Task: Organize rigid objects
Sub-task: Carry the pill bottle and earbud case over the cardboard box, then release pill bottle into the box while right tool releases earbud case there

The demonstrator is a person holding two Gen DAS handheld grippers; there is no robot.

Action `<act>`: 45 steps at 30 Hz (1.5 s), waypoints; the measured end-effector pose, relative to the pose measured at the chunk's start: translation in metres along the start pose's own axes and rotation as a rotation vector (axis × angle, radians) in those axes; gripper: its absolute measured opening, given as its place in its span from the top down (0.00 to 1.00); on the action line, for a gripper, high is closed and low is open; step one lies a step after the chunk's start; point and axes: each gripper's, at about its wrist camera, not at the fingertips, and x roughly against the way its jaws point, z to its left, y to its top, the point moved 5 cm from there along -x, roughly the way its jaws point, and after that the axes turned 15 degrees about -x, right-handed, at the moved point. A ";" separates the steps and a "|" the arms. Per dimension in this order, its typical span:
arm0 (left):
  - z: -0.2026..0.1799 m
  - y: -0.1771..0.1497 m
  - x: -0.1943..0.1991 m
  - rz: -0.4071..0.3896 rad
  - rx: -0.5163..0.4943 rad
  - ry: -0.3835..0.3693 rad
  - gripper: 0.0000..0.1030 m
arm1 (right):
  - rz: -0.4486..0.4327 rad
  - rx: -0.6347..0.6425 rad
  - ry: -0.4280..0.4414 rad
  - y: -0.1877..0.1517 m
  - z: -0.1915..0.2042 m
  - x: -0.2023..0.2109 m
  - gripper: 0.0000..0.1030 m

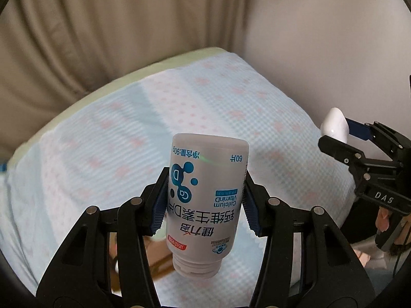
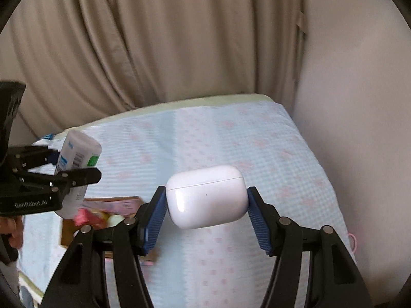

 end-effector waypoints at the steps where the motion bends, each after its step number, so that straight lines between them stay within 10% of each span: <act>1: 0.008 -0.013 0.012 -0.003 0.024 0.022 0.54 | 0.002 0.013 0.014 -0.003 0.011 0.004 0.44; 12: 0.068 -0.151 0.086 0.043 0.351 0.218 0.54 | 0.129 0.202 0.212 -0.058 0.106 -0.011 0.44; 18: 0.098 -0.210 0.081 0.069 0.475 0.208 0.54 | 0.211 0.240 0.213 -0.095 0.137 -0.037 0.44; 45: 0.201 -0.274 -0.129 0.282 0.270 -0.145 0.54 | 0.429 0.036 -0.096 -0.211 0.201 -0.211 0.44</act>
